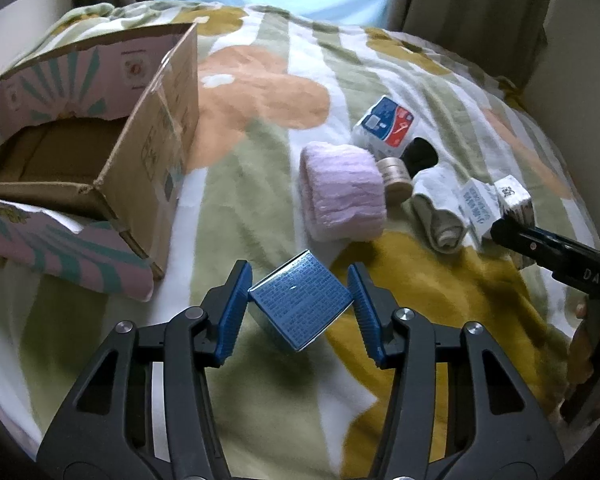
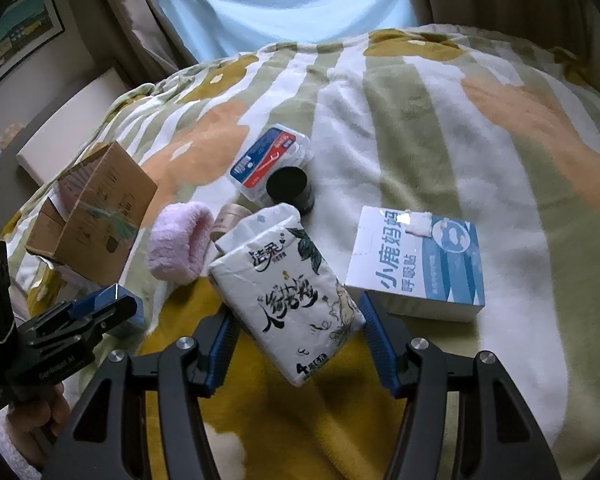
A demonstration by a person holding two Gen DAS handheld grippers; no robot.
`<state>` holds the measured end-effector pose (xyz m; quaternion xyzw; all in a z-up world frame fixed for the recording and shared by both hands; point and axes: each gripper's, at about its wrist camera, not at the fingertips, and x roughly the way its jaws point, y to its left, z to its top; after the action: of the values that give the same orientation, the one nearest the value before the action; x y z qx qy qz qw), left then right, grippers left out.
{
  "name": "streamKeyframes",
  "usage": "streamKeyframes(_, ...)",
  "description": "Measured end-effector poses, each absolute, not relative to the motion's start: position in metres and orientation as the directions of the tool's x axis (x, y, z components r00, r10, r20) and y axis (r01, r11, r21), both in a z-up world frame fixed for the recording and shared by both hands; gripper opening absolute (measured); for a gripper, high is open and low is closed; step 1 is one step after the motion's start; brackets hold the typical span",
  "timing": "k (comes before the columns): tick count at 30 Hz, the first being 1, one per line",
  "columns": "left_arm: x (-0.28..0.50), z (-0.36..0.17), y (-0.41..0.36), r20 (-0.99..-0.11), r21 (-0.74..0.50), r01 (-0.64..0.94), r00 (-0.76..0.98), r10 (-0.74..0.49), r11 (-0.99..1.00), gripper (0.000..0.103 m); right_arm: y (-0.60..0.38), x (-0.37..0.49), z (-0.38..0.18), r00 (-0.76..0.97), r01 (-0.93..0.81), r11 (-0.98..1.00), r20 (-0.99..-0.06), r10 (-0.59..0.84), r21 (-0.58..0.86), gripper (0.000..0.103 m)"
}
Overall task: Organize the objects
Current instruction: 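Carry the blue cube and tissue pack over the cardboard box with both grippers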
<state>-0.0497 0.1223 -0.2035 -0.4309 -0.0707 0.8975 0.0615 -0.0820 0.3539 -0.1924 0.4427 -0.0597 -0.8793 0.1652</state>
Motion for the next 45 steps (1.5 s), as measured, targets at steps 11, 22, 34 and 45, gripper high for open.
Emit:
streamKeyframes(11, -0.045, -0.148, 0.117, -0.705, -0.191, -0.096, -0.679, 0.204, -0.977, 0.046, 0.347, -0.076, -0.158, -0.588, 0.245, -0.942, -0.737, -0.333, 0.229, 0.055)
streamKeyframes(22, -0.048, -0.086, 0.085, -0.639, -0.181, -0.129, -0.738, 0.217, -0.975, 0.046, 0.318, -0.076, -0.103, -0.631, 0.293, -0.94, -0.703, -0.329, 0.176, 0.055)
streamKeyframes(34, -0.059, -0.039, 0.001, -0.608, -0.154, -0.113, -0.772, 0.184, -0.982, 0.046, 0.24, -0.089, -0.048, -0.654, 0.369, -0.92, -0.667, -0.357, 0.131, 0.055)
streamKeyframes(45, -0.075, -0.043, -0.096, -0.624, -0.108, -0.055, -0.774, 0.111, -0.993, 0.046, 0.138, -0.108, -0.043, -0.593, 0.462, -0.879, -0.697, -0.403, 0.114, 0.055)
